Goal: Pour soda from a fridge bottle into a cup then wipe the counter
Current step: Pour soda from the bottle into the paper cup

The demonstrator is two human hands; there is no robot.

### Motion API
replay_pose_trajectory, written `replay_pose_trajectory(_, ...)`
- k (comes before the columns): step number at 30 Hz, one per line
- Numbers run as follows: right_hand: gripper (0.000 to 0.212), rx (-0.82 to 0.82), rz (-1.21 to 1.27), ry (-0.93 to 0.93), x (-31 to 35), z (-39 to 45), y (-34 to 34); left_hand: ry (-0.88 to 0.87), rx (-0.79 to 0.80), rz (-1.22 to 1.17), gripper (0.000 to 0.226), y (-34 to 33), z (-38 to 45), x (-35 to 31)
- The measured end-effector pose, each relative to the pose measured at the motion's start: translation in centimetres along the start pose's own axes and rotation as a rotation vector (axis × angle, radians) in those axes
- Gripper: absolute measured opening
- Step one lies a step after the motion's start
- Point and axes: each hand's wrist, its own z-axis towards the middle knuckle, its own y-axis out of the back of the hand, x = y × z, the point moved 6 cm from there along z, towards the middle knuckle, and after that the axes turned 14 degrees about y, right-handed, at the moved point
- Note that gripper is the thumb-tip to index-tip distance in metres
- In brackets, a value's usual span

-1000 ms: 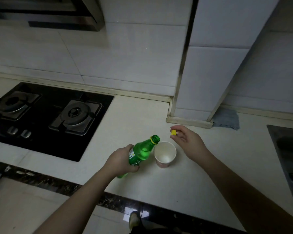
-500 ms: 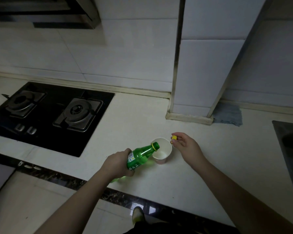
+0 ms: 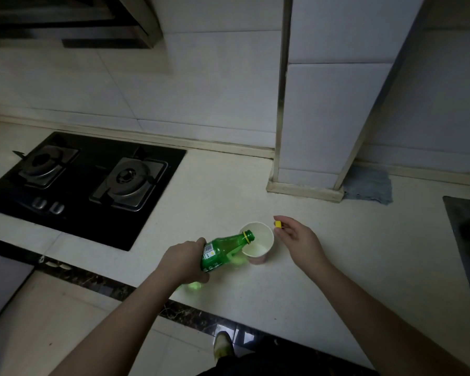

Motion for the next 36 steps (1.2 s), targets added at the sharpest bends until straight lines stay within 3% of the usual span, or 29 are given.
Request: replay_pose_trajectory(36,0.031,0.002,0.006,0.020,0.2,-1.5,0.0,0.013,-0.023,0.179,0.062,2.3,-1.7,-0.2)
